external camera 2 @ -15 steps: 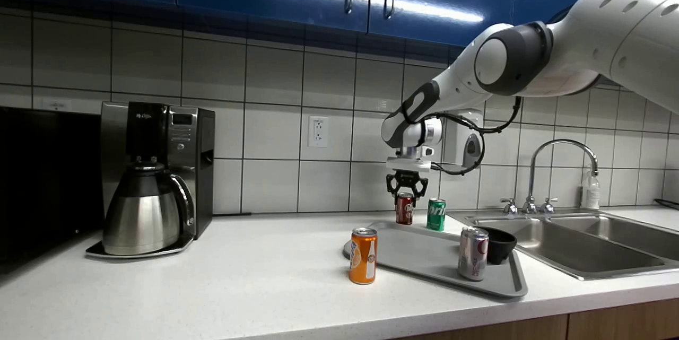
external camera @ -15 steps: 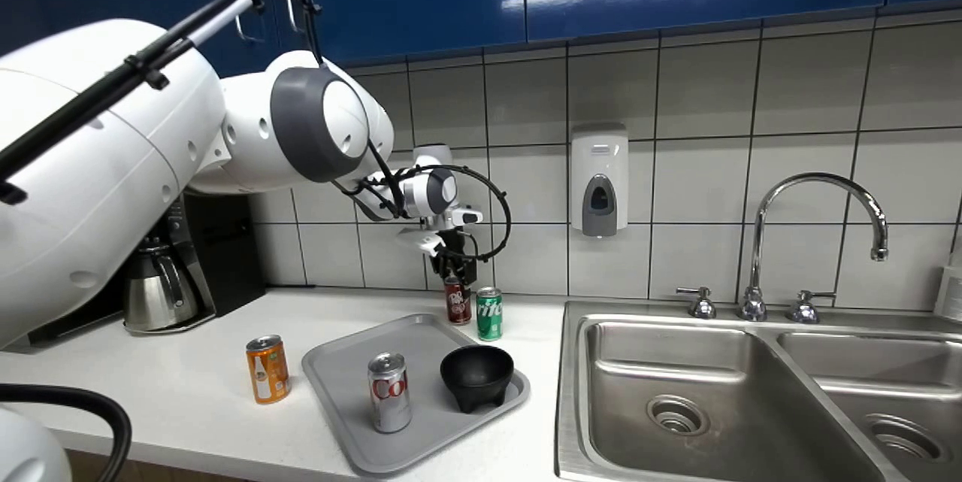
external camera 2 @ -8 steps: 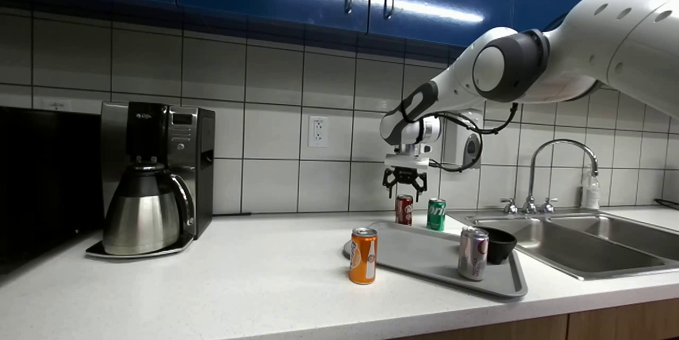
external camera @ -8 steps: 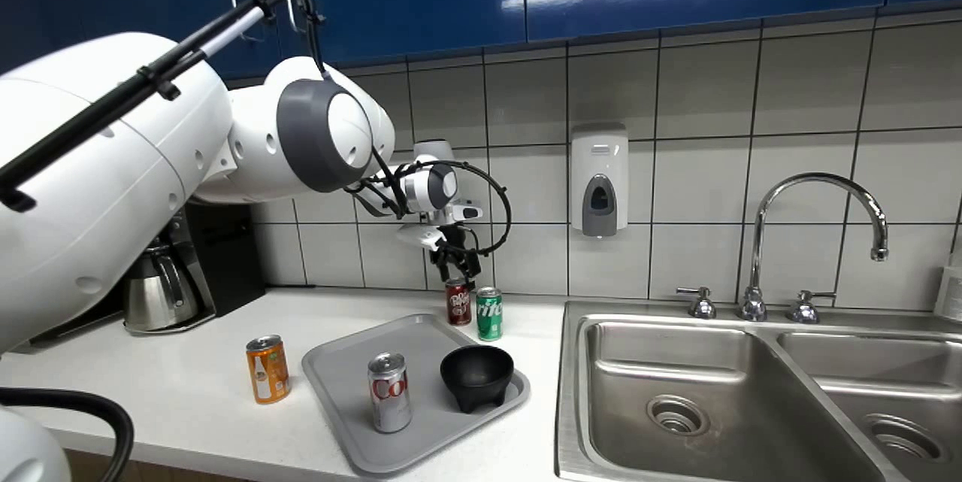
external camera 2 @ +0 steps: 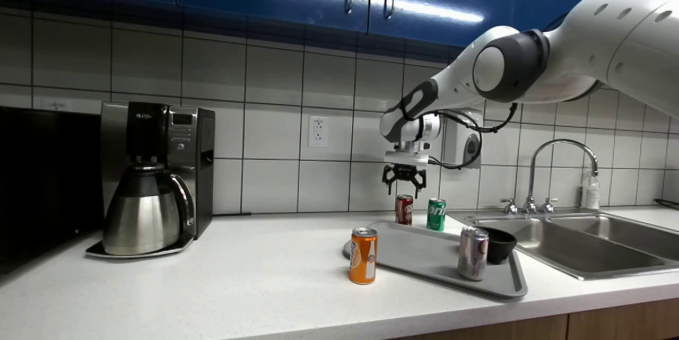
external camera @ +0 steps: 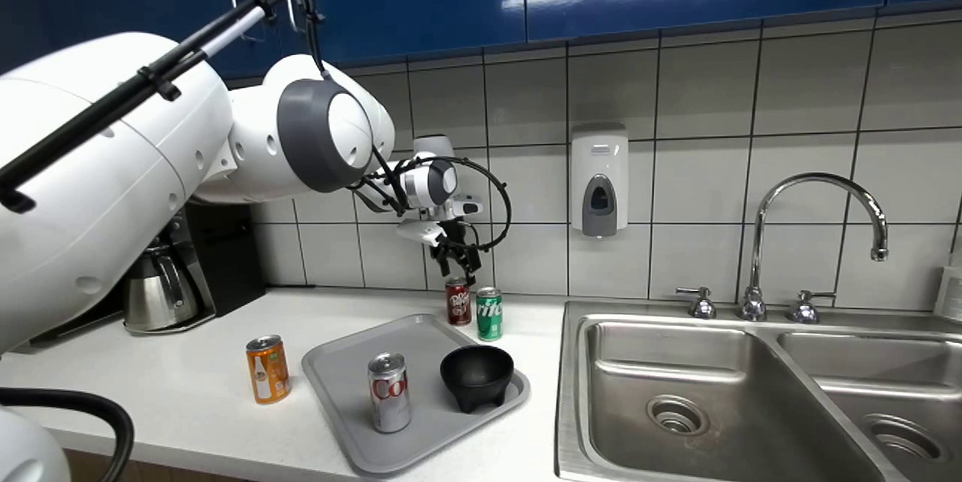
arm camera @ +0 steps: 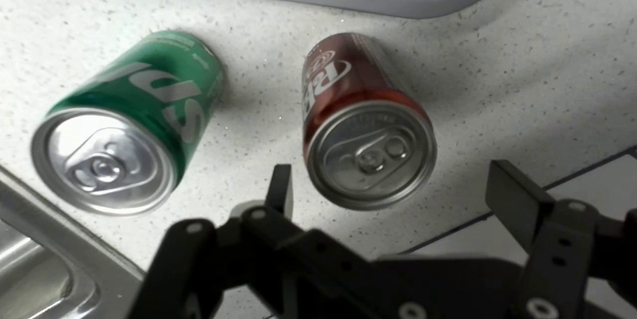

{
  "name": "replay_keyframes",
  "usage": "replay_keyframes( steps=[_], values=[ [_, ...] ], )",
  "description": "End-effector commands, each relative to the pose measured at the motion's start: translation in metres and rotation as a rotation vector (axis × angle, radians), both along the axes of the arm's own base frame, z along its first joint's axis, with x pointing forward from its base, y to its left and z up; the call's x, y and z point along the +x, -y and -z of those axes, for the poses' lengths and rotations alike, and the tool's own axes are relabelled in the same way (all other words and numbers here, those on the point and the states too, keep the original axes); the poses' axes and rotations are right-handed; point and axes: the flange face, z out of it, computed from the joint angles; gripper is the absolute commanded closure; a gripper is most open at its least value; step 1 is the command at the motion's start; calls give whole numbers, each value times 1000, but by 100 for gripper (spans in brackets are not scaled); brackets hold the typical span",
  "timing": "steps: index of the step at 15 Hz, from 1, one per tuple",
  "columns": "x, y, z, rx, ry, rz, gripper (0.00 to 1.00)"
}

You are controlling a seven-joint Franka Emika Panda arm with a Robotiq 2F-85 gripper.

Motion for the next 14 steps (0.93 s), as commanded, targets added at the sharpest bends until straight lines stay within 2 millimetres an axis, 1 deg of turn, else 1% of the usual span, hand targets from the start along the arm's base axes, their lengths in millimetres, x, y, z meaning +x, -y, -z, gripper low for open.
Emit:
replay_keyframes(
  steps=[1, 5, 8, 11, 14],
  values=[
    [-4, -2, -16, 18, 5, -23, 0],
    [-10, -6, -34, 20, 33, -29, 0],
    [-19, -12, -43, 20, 38, -40, 0],
    [-34, -21, -46, 19, 29, -63, 0],
    [-54, -31, -47, 14, 25, -92, 0]
  ],
)
